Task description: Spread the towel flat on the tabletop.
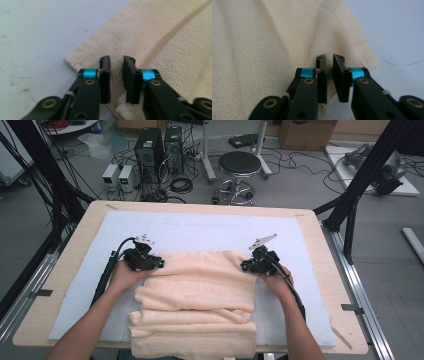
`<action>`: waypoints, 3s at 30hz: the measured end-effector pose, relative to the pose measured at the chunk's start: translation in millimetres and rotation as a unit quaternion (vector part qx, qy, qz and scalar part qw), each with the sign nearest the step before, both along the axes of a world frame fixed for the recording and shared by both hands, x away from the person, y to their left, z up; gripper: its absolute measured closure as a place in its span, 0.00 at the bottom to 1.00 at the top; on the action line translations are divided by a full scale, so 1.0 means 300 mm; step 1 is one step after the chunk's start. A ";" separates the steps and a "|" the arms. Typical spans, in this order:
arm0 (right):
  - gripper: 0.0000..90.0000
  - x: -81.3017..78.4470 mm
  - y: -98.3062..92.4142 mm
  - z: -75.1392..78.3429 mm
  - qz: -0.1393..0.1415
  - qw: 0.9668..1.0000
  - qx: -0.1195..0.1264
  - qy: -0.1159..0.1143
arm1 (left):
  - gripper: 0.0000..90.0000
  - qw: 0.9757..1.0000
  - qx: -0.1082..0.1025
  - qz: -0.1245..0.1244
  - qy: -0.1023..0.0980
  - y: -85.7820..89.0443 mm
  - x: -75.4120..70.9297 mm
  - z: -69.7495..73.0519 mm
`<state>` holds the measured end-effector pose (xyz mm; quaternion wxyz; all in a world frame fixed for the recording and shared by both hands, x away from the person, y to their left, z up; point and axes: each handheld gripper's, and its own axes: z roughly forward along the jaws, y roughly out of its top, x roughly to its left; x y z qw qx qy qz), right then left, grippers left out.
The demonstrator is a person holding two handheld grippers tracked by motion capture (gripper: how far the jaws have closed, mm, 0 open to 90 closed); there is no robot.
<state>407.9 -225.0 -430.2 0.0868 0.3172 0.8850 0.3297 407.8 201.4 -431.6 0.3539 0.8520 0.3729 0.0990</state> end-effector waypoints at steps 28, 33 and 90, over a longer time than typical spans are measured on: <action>0.65 0.010 0.026 -0.008 -0.008 1.000 -0.006 -0.025 | 0.80 1.000 -0.007 -0.011 0.012 0.024 -0.013 0.017; 0.56 0.003 0.015 0.003 -0.003 0.999 -0.010 -0.040 | 0.57 0.999 -0.029 -0.018 0.010 0.042 -0.039 0.019; 0.94 -0.143 -0.029 0.154 0.033 0.997 0.055 -0.036 | 0.96 0.997 -0.067 -0.018 -0.043 0.078 -0.121 0.130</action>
